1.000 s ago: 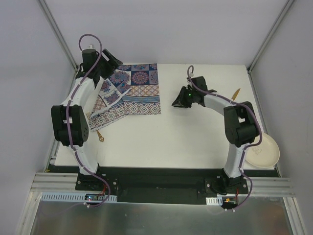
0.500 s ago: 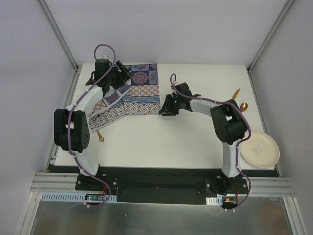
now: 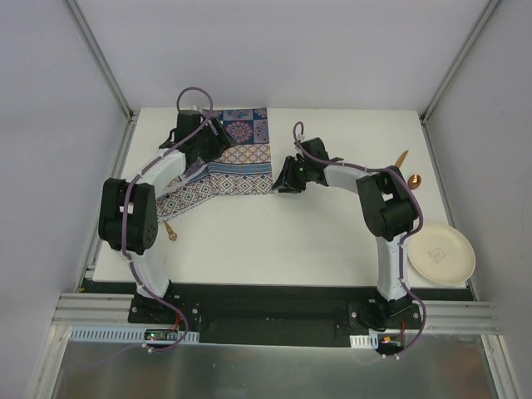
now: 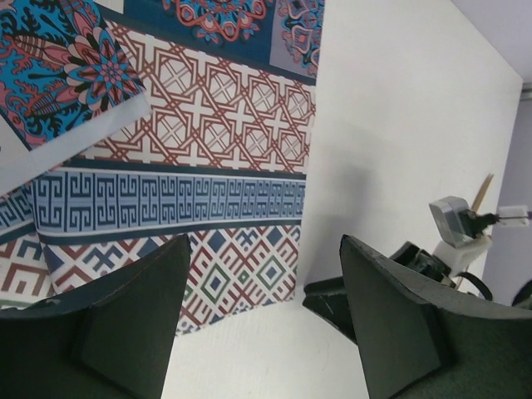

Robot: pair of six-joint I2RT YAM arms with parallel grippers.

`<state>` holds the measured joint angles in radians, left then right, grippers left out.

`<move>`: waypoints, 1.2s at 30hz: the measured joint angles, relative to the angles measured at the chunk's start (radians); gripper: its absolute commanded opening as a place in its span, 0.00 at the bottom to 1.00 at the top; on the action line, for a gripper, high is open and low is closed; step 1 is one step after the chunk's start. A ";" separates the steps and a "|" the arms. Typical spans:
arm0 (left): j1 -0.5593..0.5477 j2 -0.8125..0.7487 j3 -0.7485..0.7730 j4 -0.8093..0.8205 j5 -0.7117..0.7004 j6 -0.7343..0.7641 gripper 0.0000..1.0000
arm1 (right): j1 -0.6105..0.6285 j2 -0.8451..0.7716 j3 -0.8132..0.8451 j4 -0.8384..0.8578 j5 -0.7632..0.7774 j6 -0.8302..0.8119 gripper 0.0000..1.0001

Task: Set the dinner table for one person
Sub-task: Flatten out the napkin at the center of the board.

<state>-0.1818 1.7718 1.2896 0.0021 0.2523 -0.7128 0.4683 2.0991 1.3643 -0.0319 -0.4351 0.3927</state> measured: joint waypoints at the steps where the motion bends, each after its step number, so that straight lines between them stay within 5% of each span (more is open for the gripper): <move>1: 0.000 0.021 0.014 0.000 -0.003 0.005 0.72 | 0.000 0.003 0.004 0.002 0.000 0.000 0.37; 14: 0.022 0.232 0.112 -0.001 -0.023 0.033 0.70 | 0.002 0.029 0.023 0.043 -0.010 0.031 0.38; 36: 0.017 0.247 0.053 0.056 -0.027 0.021 0.68 | 0.039 0.103 0.101 0.095 -0.039 0.098 0.39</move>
<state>-0.1650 2.0190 1.3422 0.0586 0.2253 -0.6914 0.5076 2.2024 1.4658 0.0635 -0.4740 0.4911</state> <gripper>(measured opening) 0.683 0.391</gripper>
